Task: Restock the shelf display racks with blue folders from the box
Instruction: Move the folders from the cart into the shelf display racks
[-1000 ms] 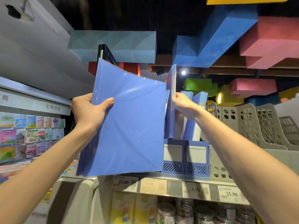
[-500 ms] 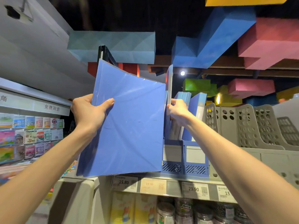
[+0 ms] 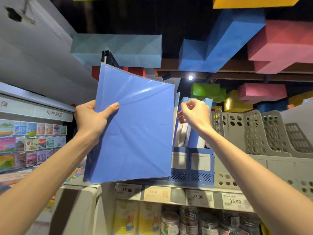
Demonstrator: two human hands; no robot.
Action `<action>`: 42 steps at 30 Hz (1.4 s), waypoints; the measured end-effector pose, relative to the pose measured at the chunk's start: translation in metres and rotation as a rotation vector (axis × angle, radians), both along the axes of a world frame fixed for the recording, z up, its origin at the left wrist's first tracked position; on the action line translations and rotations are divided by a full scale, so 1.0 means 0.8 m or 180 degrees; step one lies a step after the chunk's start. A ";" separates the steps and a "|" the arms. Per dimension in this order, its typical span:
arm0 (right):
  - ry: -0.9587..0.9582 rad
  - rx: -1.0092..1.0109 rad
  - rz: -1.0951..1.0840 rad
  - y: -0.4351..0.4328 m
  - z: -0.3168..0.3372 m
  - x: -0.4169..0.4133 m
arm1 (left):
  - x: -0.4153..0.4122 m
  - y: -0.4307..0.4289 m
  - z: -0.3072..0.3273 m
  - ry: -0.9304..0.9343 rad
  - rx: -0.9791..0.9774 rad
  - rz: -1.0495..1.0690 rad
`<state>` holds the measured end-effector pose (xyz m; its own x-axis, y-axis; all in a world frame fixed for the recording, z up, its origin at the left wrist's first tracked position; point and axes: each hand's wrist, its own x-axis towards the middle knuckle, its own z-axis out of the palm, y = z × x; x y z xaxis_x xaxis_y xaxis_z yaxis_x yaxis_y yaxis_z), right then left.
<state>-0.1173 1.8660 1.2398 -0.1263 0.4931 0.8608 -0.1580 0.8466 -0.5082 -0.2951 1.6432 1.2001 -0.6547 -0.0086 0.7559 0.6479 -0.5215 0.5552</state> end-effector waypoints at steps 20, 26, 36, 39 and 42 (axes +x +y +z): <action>0.0159 -0.0099 0.0989 0.028 0.027 0.239 | 0.130 0.183 0.050 0.1067 -0.0611 -0.0714; 0.0421 0.0316 0.0106 0.040 0.063 0.298 | 0.143 0.235 0.026 0.2011 -0.1354 0.0444; 0.0489 0.0244 -0.0866 0.039 0.078 0.272 | 0.106 0.280 0.009 0.2623 -0.1815 0.1616; 0.0493 0.0226 -0.1049 0.039 0.084 0.249 | 0.096 0.277 0.013 0.2724 -0.1724 0.1705; 0.0429 0.0252 -0.1023 0.034 0.087 0.221 | 0.088 0.269 0.019 0.2805 -0.1790 0.1844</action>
<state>0.0591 1.8929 1.3097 0.1417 0.4203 0.8962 0.0618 0.8999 -0.4318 -0.2247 1.8583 1.2153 0.0831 0.3444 0.9352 0.9789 0.1478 -0.1414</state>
